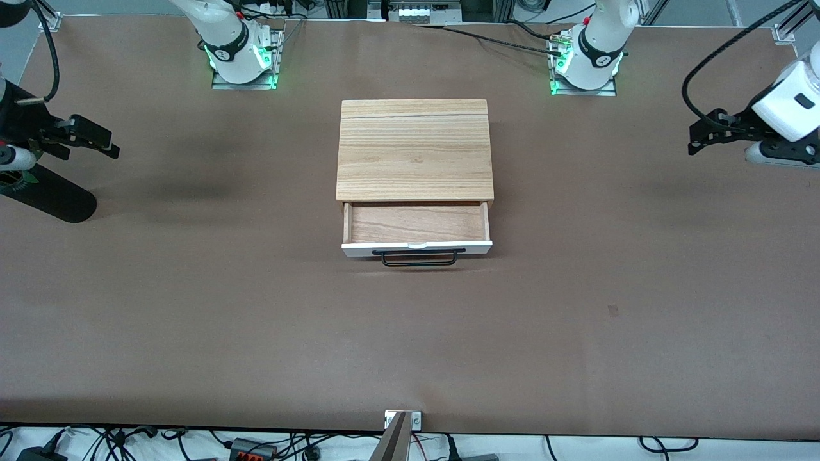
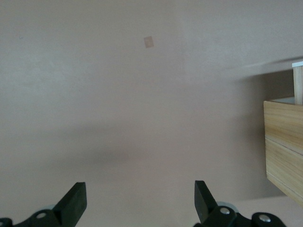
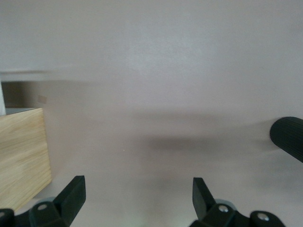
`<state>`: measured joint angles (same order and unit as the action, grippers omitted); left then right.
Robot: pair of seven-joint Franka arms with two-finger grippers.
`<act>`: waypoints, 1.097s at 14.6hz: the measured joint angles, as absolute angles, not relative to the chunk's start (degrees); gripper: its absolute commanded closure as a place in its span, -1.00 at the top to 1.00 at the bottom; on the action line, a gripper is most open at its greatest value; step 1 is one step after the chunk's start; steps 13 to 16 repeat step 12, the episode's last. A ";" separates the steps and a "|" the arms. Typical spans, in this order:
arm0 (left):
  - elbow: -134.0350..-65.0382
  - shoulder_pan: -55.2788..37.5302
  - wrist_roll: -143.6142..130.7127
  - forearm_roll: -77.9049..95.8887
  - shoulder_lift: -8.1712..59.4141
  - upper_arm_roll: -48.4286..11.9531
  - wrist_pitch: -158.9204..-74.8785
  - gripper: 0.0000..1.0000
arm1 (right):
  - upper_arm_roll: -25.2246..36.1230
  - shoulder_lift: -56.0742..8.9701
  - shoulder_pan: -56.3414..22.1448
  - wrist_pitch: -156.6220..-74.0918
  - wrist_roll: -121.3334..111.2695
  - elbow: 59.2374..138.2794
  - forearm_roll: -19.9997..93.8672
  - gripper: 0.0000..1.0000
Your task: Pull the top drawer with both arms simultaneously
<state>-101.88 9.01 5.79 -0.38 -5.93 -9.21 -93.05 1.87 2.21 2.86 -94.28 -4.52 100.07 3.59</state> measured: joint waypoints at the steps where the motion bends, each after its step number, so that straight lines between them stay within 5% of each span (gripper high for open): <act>1: -102.69 9.01 5.63 -0.38 -6.51 -9.37 -93.05 1.00 | 2.04 2.07 3.08 -94.54 -4.52 100.06 2.01 1.00; 16: -106.93 9.12 5.61 -0.38 -9.75 -9.36 -95.66 1.00 | 2.18 0.70 3.47 -99.61 -4.52 99.70 -0.49 1.00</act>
